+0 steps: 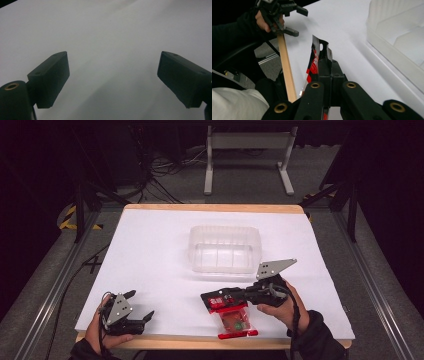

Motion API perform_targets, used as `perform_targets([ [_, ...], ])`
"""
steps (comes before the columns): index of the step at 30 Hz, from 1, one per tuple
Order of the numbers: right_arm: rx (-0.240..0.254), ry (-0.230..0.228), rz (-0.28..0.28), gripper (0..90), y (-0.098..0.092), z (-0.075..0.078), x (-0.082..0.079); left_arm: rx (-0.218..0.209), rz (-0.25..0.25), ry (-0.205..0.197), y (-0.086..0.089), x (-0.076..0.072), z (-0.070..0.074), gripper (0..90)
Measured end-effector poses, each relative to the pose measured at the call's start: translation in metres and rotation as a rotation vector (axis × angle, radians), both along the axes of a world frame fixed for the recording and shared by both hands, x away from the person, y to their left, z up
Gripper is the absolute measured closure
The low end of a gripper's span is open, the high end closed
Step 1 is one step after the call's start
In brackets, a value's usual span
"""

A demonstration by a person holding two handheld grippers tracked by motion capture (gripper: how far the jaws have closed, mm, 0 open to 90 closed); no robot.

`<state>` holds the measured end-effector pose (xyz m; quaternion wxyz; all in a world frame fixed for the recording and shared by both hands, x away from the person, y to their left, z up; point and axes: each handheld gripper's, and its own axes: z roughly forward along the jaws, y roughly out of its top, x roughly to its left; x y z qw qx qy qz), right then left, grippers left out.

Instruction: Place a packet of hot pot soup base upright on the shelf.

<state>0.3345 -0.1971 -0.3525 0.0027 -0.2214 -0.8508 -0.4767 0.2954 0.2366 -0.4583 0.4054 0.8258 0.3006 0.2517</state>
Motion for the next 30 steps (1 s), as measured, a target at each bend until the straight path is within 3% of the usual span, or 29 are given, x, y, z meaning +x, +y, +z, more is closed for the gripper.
perform_targets([
  [4, 0.037, -0.019, -0.033, 90.0, -0.01, 0.014, -0.004, 0.0, 0.002, 0.0, 0.0, -0.001, 0.0, 11.3],
  [12, 0.056, -0.062, -0.09, 90.0, -0.021, 0.029, -0.008, -0.001, 0.003, 0.0, 0.0, 0.0, 0.0, 11.3],
  [16, 0.043, -0.106, -0.125, 90.0, -0.024, 0.034, -0.008, -0.005, 0.006, -0.003, 0.001, 0.0, 0.0, 11.3],
  [22, 0.056, -0.142, -0.214, 90.0, -0.03, 0.04, -0.002, -0.006, 0.003, 0.001, -0.001, -0.001, 0.0, 11.3],
  [24, 0.035, -0.166, -0.257, 90.0, -0.032, 0.042, 0.001, -0.011, 0.005, 0.002, 0.0, 0.0, 0.0, 11.2],
  [30, 0.084, -0.166, -0.318, 90.0, -0.038, 0.049, 0.012, -0.01, 0.005, 0.004, 0.0, 0.0, 0.0, 11.1],
])
